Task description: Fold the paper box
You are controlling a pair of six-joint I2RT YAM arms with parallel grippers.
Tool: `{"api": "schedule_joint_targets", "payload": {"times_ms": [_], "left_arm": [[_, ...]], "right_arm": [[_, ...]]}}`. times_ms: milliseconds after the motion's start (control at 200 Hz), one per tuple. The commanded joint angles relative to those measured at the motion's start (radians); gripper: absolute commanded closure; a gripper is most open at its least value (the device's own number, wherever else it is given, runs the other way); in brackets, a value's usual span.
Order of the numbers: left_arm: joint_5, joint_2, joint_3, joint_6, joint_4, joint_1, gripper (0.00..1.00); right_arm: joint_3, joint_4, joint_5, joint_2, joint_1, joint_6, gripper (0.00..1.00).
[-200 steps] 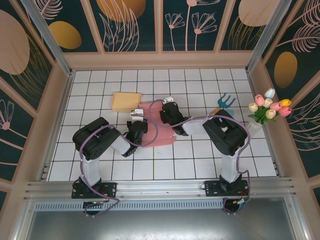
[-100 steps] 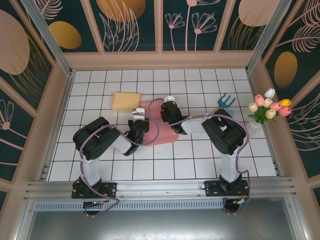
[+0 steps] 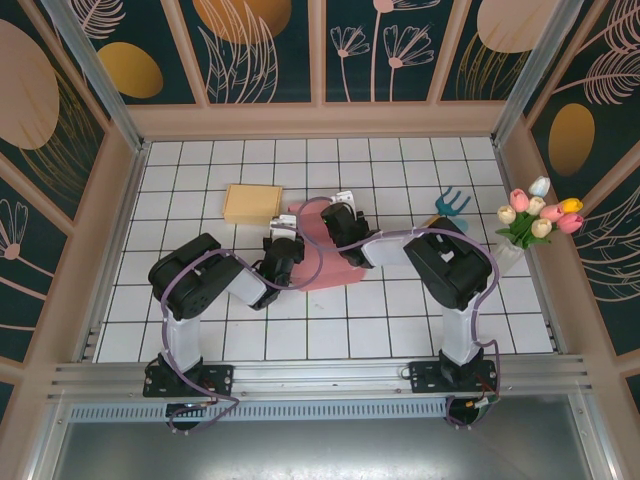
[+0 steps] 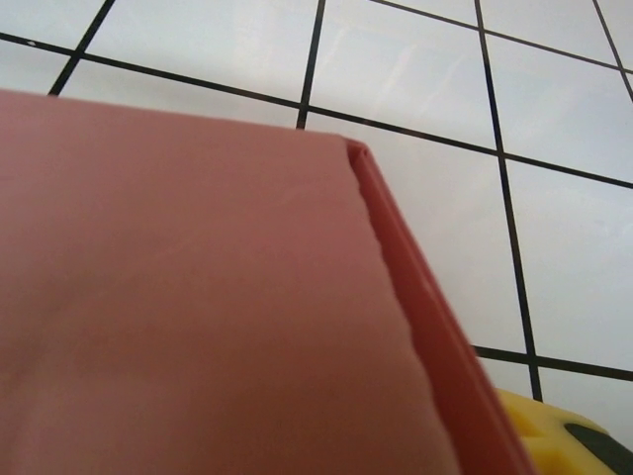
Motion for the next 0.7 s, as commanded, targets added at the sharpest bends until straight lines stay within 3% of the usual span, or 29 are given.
{"api": "schedule_joint_targets", "payload": {"times_ms": [0,70,235,696], "left_arm": [[-0.076,0.018,-0.022,0.009,-0.066,0.009,1.0],[-0.079,0.019,-0.02,0.008,-0.068,0.009,1.0],[-0.082,0.021,-0.014,0.004,-0.075,0.008,1.0],[-0.077,0.023,-0.006,0.006,-0.09,0.009,1.0]], "right_arm": [[-0.037,-0.056,-0.005,-0.034,-0.06,-0.022,0.55],[-0.066,-0.009,-0.163,-0.067,-0.054,0.003,0.56],[-0.069,0.014,-0.295,-0.104,-0.052,0.107,0.55],[-0.13,0.079,-0.396,-0.132,-0.045,0.16,0.43]]}}
